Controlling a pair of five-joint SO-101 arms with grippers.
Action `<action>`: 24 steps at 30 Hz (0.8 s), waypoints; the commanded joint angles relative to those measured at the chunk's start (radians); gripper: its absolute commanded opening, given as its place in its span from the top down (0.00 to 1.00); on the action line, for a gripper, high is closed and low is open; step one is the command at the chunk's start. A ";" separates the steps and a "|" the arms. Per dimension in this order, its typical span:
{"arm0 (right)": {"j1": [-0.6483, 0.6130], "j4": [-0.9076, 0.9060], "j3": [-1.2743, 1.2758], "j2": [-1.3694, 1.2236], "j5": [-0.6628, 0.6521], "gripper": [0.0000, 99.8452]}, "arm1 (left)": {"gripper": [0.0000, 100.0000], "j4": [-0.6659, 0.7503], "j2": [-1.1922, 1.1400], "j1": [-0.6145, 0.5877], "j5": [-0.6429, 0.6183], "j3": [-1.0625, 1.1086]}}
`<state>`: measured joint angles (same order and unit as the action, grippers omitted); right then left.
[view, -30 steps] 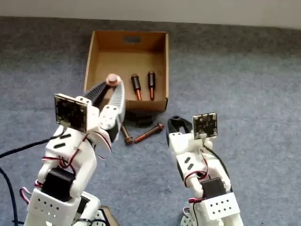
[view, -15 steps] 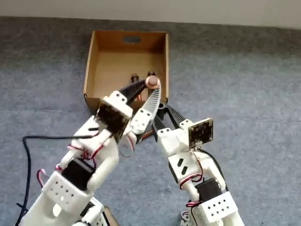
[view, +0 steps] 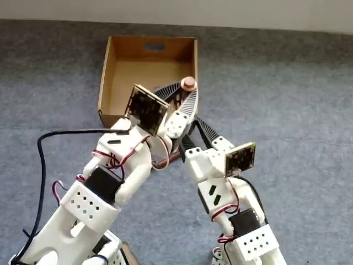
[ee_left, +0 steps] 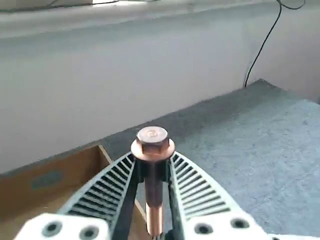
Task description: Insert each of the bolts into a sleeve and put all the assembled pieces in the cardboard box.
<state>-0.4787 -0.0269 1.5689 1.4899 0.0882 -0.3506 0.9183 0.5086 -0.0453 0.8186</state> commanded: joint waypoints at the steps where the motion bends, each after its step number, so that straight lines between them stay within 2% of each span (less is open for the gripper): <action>1: -0.007 0.027 -0.012 0.008 0.002 0.99 | 0.99 -0.029 0.001 0.012 -0.133 -0.070; 9: -0.007 0.025 -0.007 0.007 0.002 0.99 | 0.99 -0.063 0.002 0.007 -0.141 -0.122; 16: -0.007 0.022 -0.005 0.007 0.002 0.99 | 0.99 -0.206 0.002 0.013 -0.144 -0.225; 24: -0.007 0.022 -0.005 0.007 0.002 0.99 | 0.99 -0.273 -0.008 0.013 -0.141 -0.214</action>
<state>-0.4803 -0.0238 1.5689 1.4883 0.0882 -0.6206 0.9106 0.5148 -0.1788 0.6498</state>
